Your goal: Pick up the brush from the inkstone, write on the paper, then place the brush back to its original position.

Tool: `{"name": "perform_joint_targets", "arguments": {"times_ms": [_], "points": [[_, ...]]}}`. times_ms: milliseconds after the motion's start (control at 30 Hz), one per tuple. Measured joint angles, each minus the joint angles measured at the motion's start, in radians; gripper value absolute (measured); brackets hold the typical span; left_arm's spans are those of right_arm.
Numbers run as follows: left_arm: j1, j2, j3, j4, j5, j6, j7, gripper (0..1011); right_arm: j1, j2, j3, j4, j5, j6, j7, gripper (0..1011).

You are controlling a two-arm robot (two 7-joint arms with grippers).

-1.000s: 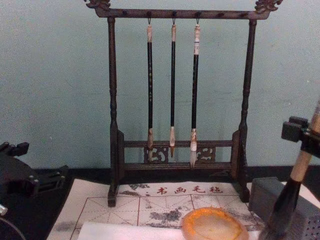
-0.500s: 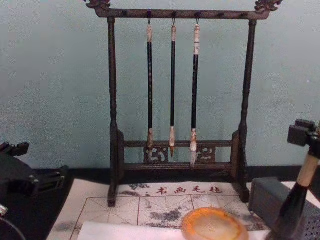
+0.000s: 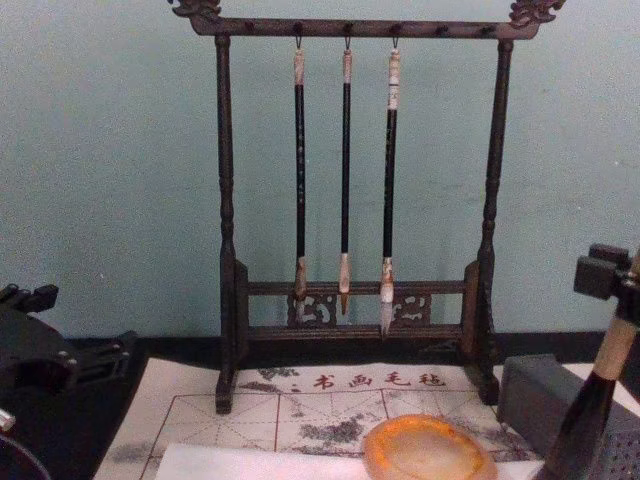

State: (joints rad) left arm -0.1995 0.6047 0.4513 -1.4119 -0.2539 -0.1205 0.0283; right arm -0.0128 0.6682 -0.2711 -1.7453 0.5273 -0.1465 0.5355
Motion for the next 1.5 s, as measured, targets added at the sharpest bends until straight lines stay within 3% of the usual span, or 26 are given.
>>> {"name": "perform_joint_targets", "arguments": {"times_ms": [467, 1500], "points": [[0.000, 0.000, 0.000, 0.000, 0.000, 0.000, 0.000, 1001, -0.003, -0.014, 0.004, 0.008, -0.017, 0.013, 0.025, 185], [0.000, 0.000, 0.000, 0.000, 0.000, 0.000, 0.000, 1001, -0.064, 0.037, 0.025, -0.055, 0.004, 0.014, 0.063, 185]]}}
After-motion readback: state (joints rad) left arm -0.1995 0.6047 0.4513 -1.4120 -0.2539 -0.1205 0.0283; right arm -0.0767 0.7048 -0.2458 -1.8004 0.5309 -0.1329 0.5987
